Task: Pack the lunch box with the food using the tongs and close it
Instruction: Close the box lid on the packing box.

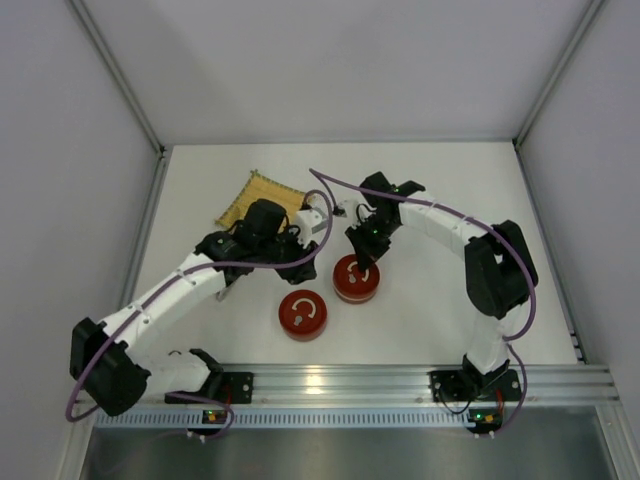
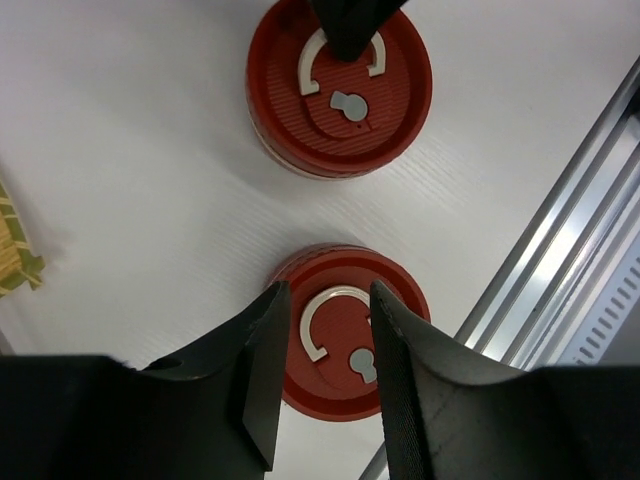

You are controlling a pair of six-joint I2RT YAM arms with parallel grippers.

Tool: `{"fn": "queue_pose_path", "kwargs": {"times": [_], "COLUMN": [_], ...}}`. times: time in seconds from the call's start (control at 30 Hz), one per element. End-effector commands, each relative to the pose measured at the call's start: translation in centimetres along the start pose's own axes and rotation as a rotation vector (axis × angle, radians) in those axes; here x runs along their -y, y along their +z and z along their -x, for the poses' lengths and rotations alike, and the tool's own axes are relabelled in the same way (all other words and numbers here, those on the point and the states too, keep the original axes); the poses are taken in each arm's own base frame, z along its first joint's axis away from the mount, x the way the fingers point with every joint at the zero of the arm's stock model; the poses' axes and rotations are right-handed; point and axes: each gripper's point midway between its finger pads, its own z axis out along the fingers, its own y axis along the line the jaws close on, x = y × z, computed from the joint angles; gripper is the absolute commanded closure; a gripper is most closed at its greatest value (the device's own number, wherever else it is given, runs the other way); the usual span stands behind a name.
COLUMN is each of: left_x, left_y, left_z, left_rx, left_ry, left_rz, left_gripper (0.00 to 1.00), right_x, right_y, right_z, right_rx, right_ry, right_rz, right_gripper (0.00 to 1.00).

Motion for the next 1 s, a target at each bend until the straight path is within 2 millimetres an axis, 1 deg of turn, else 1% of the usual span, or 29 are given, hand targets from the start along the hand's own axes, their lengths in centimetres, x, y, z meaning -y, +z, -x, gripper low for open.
{"fn": "queue_pose_path", "kwargs": {"times": [0.0,0.03,0.07,0.1,0.13,0.17,0.2,0.27,0.33,0.37,0.4,0.47,0.5,0.53,0.8,0.87,0.97], "left_x": [0.7,0.8,0.9,1.5,1.6,1.8,2.4,2.8,3.5,3.5,3.6,3.7,3.8,3.7,3.4,3.4,3.5], "left_y": [1.4,2.2,2.5,2.8,3.5,3.9,4.2,5.1,5.9,6.2,6.4,6.4,6.1,5.9,5.7,6.1,6.8], "left_z": [-1.0,-1.4,-1.4,-1.1,-1.4,-1.0,-0.6,-0.8,-0.9,-1.1,-1.1,-1.0,-0.5,-0.5,0.3,0.3,0.4], "left_rx": [-0.056,-0.077,-0.083,-0.087,-0.105,-0.099,-0.095,-0.113,-0.121,-0.131,-0.130,-0.121,-0.103,-0.098,-0.084,-0.086,-0.094], "left_ry": [0.090,0.094,0.101,0.114,0.115,0.124,0.138,0.147,0.167,0.167,0.162,0.162,0.166,0.169,0.174,0.168,0.162], "left_rz": [0.025,0.019,0.022,0.011,0.006,0.005,-0.006,-0.016,-0.023,-0.025,-0.027,-0.030,-0.031,-0.024,-0.002,-0.007,-0.014], "left_gripper": [0.58,0.58,0.58,0.58,0.57,0.57,0.57,0.54,0.51,0.47,0.46,0.44,0.44,0.44,0.43,0.43,0.44], "right_x": [0.2,0.2,0.2,0.1,0.1,0.1,0.1,0.0,-0.6,-0.9,-1.6,-2.1,-2.7,-2.8,-3.2,-3.1,-2.4], "right_y": [1.5,1.5,1.5,1.4,1.4,1.4,1.3,1.2,0.9,0.8,0.5,0.0,-0.3,-0.4,-2.1,-2.0,-1.2], "right_z": [-0.7,-0.8,-0.8,-0.7,-0.6,-0.7,-0.5,-0.5,-0.3,-0.5,-0.2,0.0,0.1,0.1,1.4,1.3,0.8], "right_rx": [-0.024,-0.028,-0.028,-0.026,-0.026,-0.029,-0.024,-0.025,-0.014,-0.020,-0.006,0.009,0.018,0.021,0.059,0.051,0.030], "right_ry": [-0.002,-0.002,0.002,0.000,0.000,-0.002,-0.003,-0.001,-0.004,-0.004,-0.008,-0.005,-0.001,0.003,-0.015,-0.011,-0.006], "right_rz": [-0.018,-0.015,-0.014,-0.011,-0.011,-0.010,-0.004,0.008,0.045,0.062,0.100,0.142,0.175,0.186,0.203,0.199,0.183], "right_gripper": [1.00,1.00,1.00,1.00,1.00,1.00,1.00,1.00,1.00,1.00,1.00,1.00,1.00,1.00,1.00,1.00,1.00]}}
